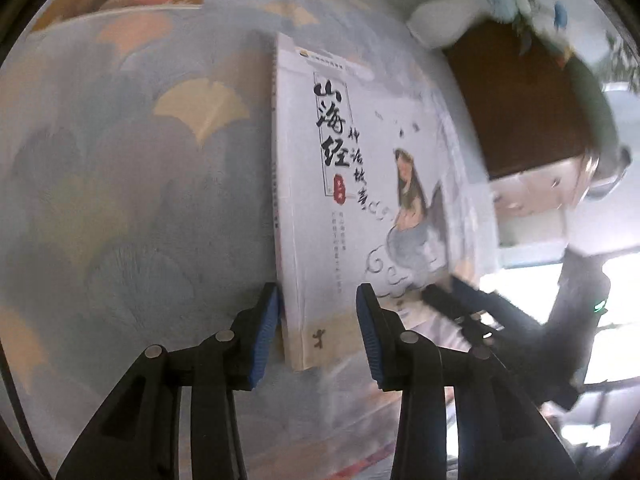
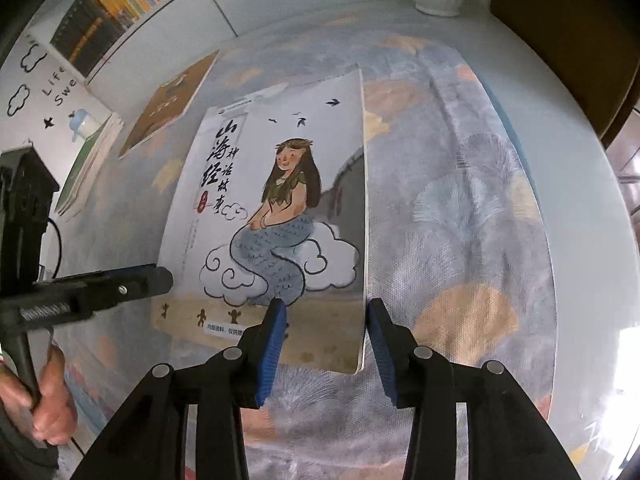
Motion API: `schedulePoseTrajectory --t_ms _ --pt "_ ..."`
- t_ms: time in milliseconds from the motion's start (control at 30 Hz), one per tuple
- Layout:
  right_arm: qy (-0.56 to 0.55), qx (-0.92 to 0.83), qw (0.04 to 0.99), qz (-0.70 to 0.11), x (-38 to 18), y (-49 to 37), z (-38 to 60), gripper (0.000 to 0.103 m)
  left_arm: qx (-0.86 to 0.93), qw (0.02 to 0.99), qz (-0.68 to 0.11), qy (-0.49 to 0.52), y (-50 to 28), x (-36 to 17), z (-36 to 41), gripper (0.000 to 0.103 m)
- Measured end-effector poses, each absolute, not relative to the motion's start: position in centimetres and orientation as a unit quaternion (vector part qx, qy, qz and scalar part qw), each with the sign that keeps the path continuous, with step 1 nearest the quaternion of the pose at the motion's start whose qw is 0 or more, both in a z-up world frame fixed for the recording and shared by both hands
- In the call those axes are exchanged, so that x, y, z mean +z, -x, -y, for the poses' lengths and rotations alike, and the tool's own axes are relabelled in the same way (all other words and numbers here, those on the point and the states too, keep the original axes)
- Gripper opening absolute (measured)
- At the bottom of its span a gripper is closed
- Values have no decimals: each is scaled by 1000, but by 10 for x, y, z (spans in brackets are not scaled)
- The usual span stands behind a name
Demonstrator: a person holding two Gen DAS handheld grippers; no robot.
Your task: Organize books
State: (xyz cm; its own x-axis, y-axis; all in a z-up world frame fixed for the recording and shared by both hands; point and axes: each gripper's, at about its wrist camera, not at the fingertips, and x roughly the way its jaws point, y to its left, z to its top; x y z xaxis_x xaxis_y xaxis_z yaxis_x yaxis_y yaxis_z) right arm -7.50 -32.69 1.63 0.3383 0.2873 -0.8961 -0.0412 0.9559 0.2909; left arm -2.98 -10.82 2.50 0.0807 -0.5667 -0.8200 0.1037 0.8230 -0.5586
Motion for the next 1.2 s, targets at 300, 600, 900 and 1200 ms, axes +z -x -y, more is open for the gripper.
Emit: schedulePoseTrajectory --t_ms 300,600,900,1200 --pt "-140 108 813 -555 16 83 335 46 -288 681 -610 286 29 19 115 31" --pt "-121 111 809 -565 18 82 326 56 -295 671 -611 299 33 9 131 12" --pt "-416 159 695 -564 -8 102 396 58 -325 617 -590 407 14 22 116 12" --pt "-551 201 624 -516 -41 66 383 58 -315 590 -589 454 12 18 92 12"
